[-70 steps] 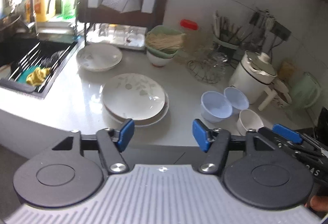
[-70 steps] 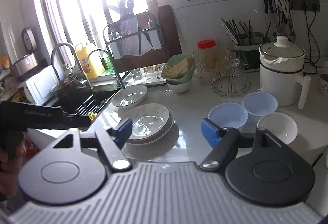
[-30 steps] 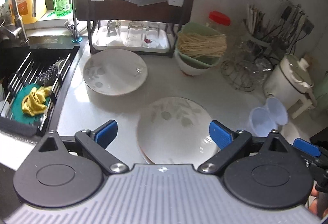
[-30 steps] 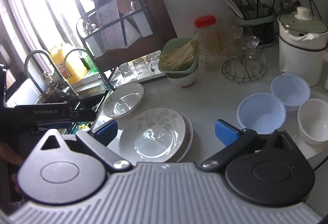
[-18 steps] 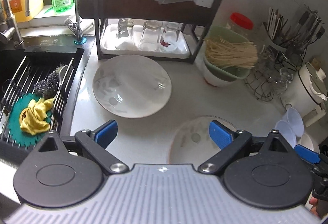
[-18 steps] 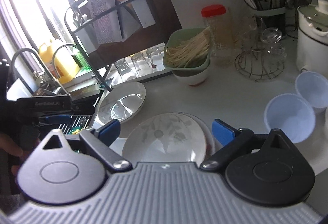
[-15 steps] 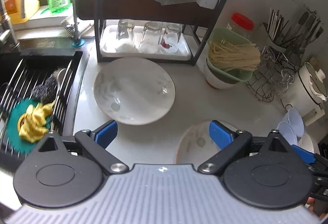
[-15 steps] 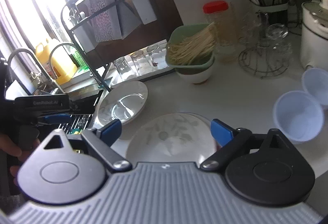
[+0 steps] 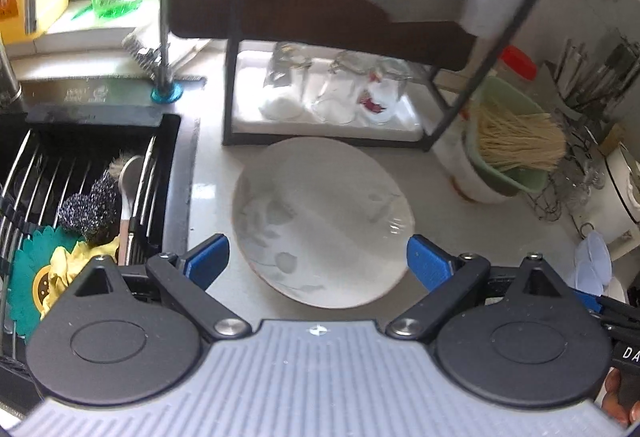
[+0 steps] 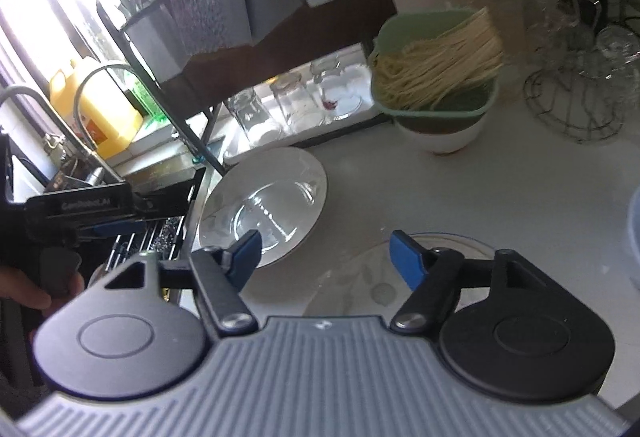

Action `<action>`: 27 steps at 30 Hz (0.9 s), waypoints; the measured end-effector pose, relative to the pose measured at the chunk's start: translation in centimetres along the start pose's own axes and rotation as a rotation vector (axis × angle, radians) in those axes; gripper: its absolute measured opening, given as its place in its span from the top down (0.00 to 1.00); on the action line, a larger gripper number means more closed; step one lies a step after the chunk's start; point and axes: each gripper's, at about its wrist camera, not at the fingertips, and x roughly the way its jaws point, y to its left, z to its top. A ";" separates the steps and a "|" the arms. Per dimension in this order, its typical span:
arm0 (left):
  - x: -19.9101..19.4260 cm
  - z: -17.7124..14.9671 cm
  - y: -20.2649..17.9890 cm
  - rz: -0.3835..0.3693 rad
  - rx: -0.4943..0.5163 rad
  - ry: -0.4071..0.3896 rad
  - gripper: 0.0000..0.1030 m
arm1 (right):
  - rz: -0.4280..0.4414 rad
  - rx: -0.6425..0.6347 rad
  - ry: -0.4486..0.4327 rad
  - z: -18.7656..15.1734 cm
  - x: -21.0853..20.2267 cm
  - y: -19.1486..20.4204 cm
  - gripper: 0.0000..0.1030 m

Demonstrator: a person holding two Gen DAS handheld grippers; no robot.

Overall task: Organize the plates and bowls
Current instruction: 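Close the left gripper on the rim of the leaf-pattern plate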

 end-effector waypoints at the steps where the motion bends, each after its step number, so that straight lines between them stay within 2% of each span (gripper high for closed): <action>1: 0.4 0.1 0.5 0.000 -0.005 0.004 0.06 | 0.001 0.005 0.012 0.2 0.7 0.2 0.31; 3: 1.3 0.5 1.6 0.006 -0.006 0.018 0.06 | 0.003 0.004 0.032 0.6 2.0 0.6 0.33; 7: 3.3 1.3 3.3 -0.003 -0.009 0.041 0.08 | -0.015 -0.005 0.071 1.2 5.0 1.4 0.44; 12: 6.3 2.3 4.8 -0.017 -0.006 0.083 0.16 | -0.024 0.036 0.120 1.6 8.2 1.6 0.53; 16: 8.5 3.1 5.6 -0.033 0.002 0.104 0.21 | -0.047 0.050 0.148 2.2 10.6 2.1 0.64; 20: 10.1 4.1 6.4 -0.033 0.014 0.115 0.33 | -0.070 0.080 0.167 2.8 12.4 2.2 0.69; 27: 11.8 5.4 7.7 -0.104 0.046 0.153 0.59 | -0.081 0.085 0.191 2.8 14.4 2.4 0.74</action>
